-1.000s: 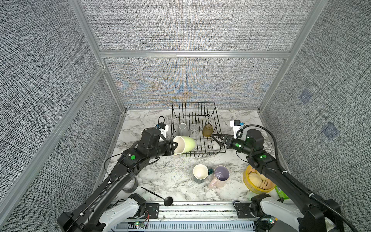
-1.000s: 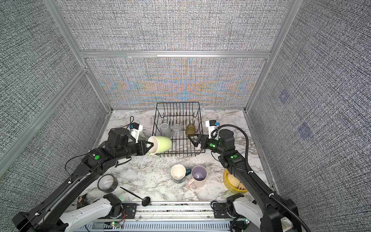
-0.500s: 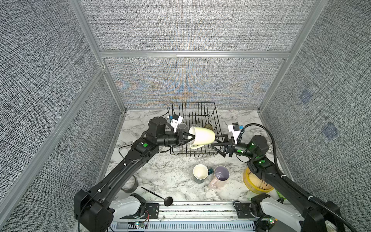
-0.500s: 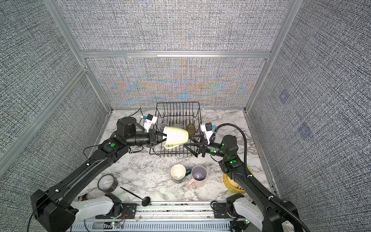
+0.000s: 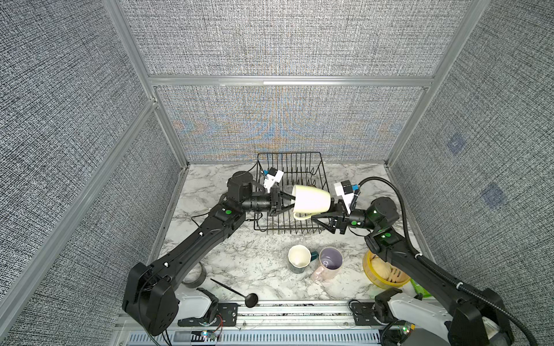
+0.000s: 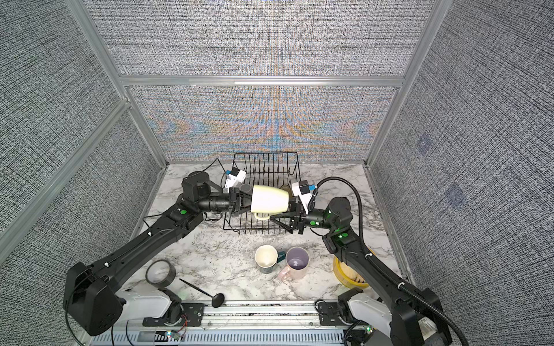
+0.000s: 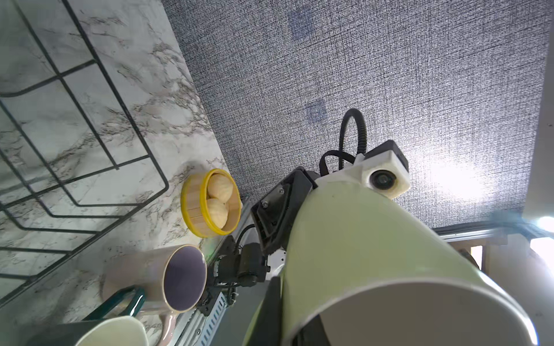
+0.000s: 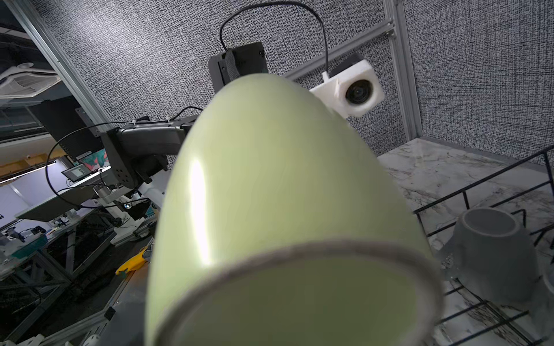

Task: Load cups into a dish rack
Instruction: Pick up the cup from the center of the table.

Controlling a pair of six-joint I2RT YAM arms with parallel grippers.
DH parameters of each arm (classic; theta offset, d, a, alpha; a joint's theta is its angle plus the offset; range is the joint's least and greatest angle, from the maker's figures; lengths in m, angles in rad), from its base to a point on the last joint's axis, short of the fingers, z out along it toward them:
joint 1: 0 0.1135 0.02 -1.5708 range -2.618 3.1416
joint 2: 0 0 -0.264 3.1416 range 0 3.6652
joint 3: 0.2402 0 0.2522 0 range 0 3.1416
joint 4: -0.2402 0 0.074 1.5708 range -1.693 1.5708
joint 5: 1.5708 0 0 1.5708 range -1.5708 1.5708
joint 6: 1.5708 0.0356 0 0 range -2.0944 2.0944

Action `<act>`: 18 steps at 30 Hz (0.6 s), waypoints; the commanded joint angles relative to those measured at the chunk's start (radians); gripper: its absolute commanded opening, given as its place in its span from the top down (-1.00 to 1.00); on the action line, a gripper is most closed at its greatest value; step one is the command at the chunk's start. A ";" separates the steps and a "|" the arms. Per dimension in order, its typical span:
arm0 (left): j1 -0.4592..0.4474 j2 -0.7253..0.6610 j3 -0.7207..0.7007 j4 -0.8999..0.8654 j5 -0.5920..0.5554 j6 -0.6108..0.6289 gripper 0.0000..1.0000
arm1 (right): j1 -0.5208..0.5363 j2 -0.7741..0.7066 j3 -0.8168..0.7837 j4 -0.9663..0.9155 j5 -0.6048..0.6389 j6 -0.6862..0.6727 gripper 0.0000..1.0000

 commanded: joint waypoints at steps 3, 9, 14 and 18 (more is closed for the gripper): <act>-0.001 -0.002 0.009 0.096 0.038 -0.018 1.00 | 0.015 0.025 0.007 0.185 0.020 0.057 -0.12; -0.011 0.016 0.005 0.124 0.058 -0.042 1.00 | 0.040 0.082 0.055 0.179 -0.016 0.066 -0.04; -0.023 0.016 0.012 0.063 0.046 0.003 1.00 | 0.066 0.118 0.085 0.187 -0.030 0.075 0.06; -0.022 0.009 0.005 0.040 0.052 0.020 1.00 | 0.081 0.134 0.090 0.199 -0.044 0.061 0.31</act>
